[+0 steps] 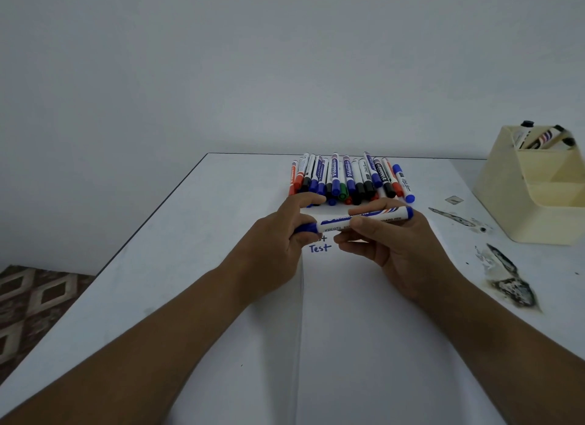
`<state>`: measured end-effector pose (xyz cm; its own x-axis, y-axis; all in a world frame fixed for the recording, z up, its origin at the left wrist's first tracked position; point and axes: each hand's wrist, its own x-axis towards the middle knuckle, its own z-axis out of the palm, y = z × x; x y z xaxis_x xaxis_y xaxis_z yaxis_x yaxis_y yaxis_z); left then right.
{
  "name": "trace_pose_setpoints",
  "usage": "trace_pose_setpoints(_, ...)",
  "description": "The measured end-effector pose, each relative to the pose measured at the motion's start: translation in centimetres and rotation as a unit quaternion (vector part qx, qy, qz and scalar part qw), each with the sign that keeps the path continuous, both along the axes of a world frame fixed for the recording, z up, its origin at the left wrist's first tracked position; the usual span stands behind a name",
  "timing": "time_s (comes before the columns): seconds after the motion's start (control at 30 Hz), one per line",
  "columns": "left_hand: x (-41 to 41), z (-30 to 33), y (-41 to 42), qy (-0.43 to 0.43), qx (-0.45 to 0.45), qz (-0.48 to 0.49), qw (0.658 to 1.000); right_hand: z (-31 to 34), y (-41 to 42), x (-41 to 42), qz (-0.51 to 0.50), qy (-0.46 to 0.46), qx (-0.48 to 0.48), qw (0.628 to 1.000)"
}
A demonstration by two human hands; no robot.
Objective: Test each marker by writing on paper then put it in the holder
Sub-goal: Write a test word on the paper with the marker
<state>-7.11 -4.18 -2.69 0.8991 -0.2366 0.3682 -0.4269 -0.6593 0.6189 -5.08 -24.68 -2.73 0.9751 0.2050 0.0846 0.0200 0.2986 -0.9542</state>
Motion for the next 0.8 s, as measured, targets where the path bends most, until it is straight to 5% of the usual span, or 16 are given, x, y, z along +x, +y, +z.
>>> trace_pose_setpoints(0.23, 0.0, -0.1, -0.2, -0.033, 0.017, 0.009, 0.999, -0.1, 0.3, -0.2, -0.006, -0.031, -0.056, 0.998)
trace_pose_setpoints(0.47, 2.0, -0.9, 0.1, 0.046, 0.072, 0.013, 0.996, -0.4, 0.3, 0.3, -0.040, -0.024, -0.041, 0.998)
trace_pose_setpoints(0.6, 2.8, -1.1, 0.6, 0.079, 0.165, 0.052, 0.982, -0.6, -0.1, 0.9, -0.120, -0.024, -0.012, 0.992)
trace_pose_setpoints(0.8, 3.1, -1.4, 0.5, 0.090, 0.180, 0.054, 0.978, 0.0, -1.0, 1.1, -0.212, -0.068, -0.077, 0.972)
